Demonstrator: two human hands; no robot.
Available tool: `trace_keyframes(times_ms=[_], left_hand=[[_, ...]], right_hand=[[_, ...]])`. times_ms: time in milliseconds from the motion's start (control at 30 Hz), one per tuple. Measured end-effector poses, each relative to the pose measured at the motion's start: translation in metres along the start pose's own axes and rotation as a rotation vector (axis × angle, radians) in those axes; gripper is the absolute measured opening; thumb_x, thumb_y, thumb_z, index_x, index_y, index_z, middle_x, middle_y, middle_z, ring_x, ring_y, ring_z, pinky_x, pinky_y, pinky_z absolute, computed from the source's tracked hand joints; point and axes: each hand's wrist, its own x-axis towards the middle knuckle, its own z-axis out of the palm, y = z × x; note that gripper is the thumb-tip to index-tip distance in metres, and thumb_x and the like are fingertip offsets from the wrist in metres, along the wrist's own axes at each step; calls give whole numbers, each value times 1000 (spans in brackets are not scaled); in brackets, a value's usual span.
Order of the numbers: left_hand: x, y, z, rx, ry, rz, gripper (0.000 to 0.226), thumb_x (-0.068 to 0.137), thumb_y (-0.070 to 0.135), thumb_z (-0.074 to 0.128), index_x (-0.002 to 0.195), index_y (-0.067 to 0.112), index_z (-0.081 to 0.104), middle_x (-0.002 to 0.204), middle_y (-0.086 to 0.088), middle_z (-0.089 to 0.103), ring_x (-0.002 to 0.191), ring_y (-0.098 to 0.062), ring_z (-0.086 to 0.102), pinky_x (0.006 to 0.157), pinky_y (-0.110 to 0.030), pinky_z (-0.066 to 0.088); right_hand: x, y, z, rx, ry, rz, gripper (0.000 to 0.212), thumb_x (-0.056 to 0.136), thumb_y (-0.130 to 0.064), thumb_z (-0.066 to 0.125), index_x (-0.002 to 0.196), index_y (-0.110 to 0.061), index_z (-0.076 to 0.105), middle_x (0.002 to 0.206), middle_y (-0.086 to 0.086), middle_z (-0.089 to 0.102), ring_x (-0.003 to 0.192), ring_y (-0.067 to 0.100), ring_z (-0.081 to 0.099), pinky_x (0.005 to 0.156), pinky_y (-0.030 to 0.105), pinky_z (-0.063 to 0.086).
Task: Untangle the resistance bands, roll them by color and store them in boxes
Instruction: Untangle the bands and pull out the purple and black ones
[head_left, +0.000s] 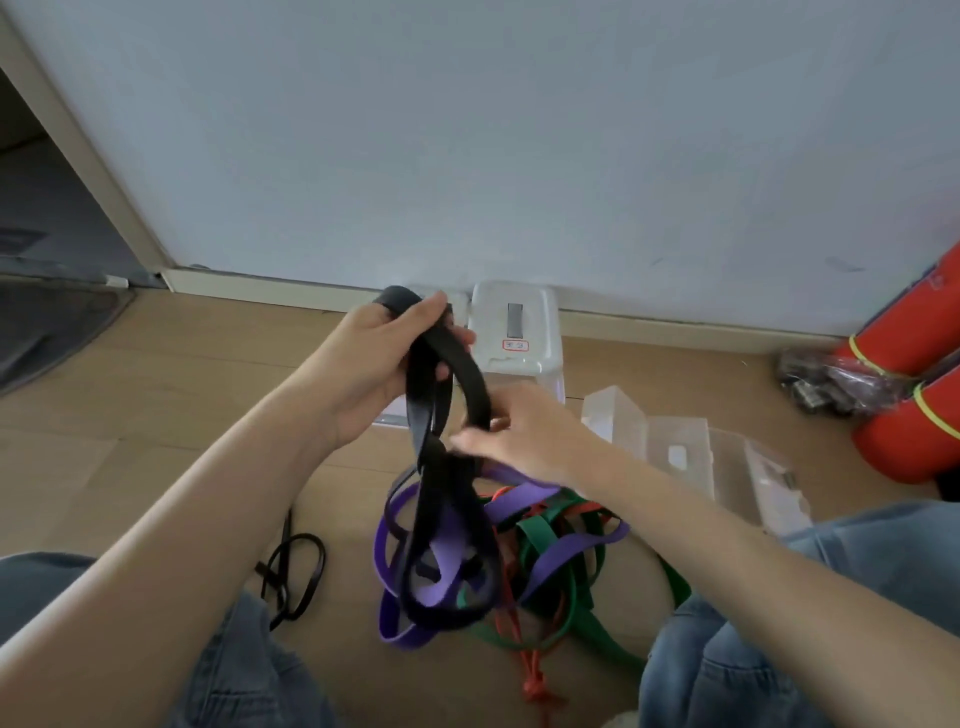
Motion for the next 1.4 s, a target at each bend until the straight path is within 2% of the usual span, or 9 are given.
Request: trace_keyframes(times_ms=[200,367,600,700,833,967,1100,1233,1400], left_hand=[[0,-15,-17,911,-146,-141,52,75,62,52,94,15,64,89,-2,64,84,-16,58,65,-23,43],[-1,-25,-5,818,-334,-321,69,65,72,46,103,17,63,102,0,65,99,-12,54,83,-23,40],[0,-28,-10,933,-323,165,16,80,30,69,96,29,67,91,9,70,90,2,61,77,-15,48],[-2,-21,-13,932,-206,408,24,79,22,69,80,44,60,74,30,63,78,17,54,69,0,39],[-1,-10,-15,882,-174,530,31,76,17,72,82,44,59,81,18,63,83,7,55,69,-5,43],[-4,-8,-10,719,-222,397,18,79,16,68,80,34,65,79,21,69,80,9,61,64,-1,43],[-3,-7,-15,589,-28,229,10,82,30,64,77,24,70,69,4,72,60,-8,66,48,-15,48],[-2,-14,-7,582,-3,126,13,87,25,62,82,17,70,72,-4,70,64,-17,64,47,-23,49],[-3,-18,0,469,-69,-27,13,89,21,60,80,14,67,69,0,68,56,-9,59,47,-16,48]], right_hand=[[2,-5,-40,755,250,98,6,91,-1,53,87,-3,54,68,12,68,66,22,70,62,26,57],[1,-6,-44,815,269,42,13,94,-2,50,83,-4,57,71,14,67,83,33,70,78,36,58],[5,-5,-50,973,316,24,10,93,-7,52,91,2,57,76,15,65,77,27,70,67,27,57],[5,3,-61,790,500,125,12,91,-10,56,82,-3,59,64,7,62,60,18,66,51,21,52],[8,19,-57,431,483,254,19,90,-11,55,72,-5,56,61,7,55,55,19,52,46,22,42],[9,23,-58,261,422,301,24,92,-15,52,73,-2,56,65,10,56,56,23,52,54,26,44],[5,16,-58,-105,303,287,52,95,-39,47,126,4,48,104,14,58,92,22,57,73,27,41],[-6,-11,-50,115,92,33,56,82,-63,52,130,-38,40,119,-24,50,96,-16,52,82,12,40],[-4,-2,-14,-258,83,-161,70,71,-22,77,126,-13,36,106,0,55,97,16,58,76,21,47]])
